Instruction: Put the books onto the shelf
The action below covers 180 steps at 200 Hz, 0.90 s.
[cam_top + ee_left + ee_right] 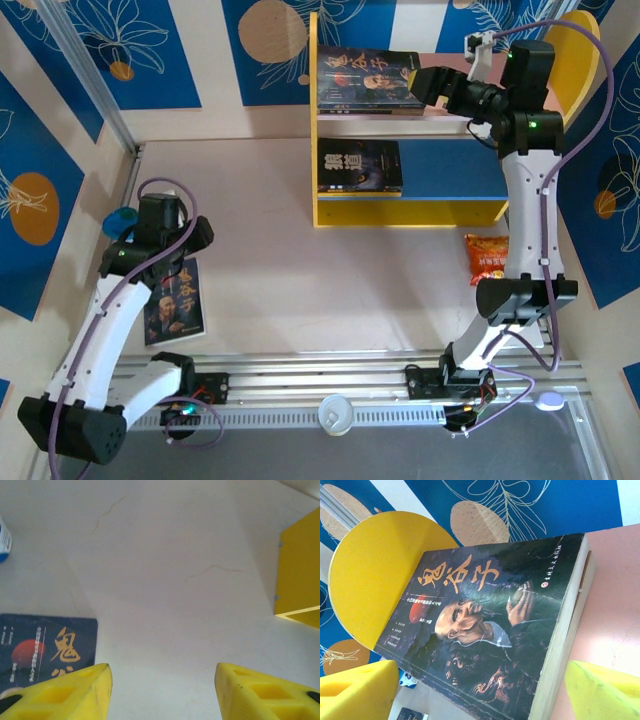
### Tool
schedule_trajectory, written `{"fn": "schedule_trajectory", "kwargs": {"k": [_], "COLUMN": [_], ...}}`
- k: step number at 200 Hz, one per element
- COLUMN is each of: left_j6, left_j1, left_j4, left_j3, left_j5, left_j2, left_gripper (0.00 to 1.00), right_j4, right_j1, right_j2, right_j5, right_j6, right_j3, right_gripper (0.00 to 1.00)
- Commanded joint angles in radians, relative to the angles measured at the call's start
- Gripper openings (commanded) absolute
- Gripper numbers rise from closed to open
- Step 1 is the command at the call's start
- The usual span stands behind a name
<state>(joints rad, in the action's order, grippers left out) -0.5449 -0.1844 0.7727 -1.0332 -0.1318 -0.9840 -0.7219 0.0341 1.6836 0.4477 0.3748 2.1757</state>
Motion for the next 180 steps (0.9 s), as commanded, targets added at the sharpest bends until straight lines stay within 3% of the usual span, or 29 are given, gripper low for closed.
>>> {"fn": "schedule_trajectory", "kwargs": {"k": [1,126,180], "left_j6": [-0.043,-0.064,-0.063], "left_j1": [0.041,0.168,0.175], "left_j4": [-0.026,-0.075,-0.093], "left_j3": [0.050,0.251,0.313], "left_j5": [0.041,0.069,0.037], "left_j2": [0.000,-0.031,-0.068], "left_gripper": [0.56,0.56,0.57], "right_j4": [0.015,0.129,0.166], "right_j1": [0.008,0.012,-0.073], "right_j2": [-0.057,-0.359,-0.435], "right_j5": [-0.003,-0.085,-0.133], "right_j6": [-0.028,-0.026,-0.026], "right_j3": [-0.029,-0.446,-0.654], "right_gripper": [0.86,0.87,0.87]}}
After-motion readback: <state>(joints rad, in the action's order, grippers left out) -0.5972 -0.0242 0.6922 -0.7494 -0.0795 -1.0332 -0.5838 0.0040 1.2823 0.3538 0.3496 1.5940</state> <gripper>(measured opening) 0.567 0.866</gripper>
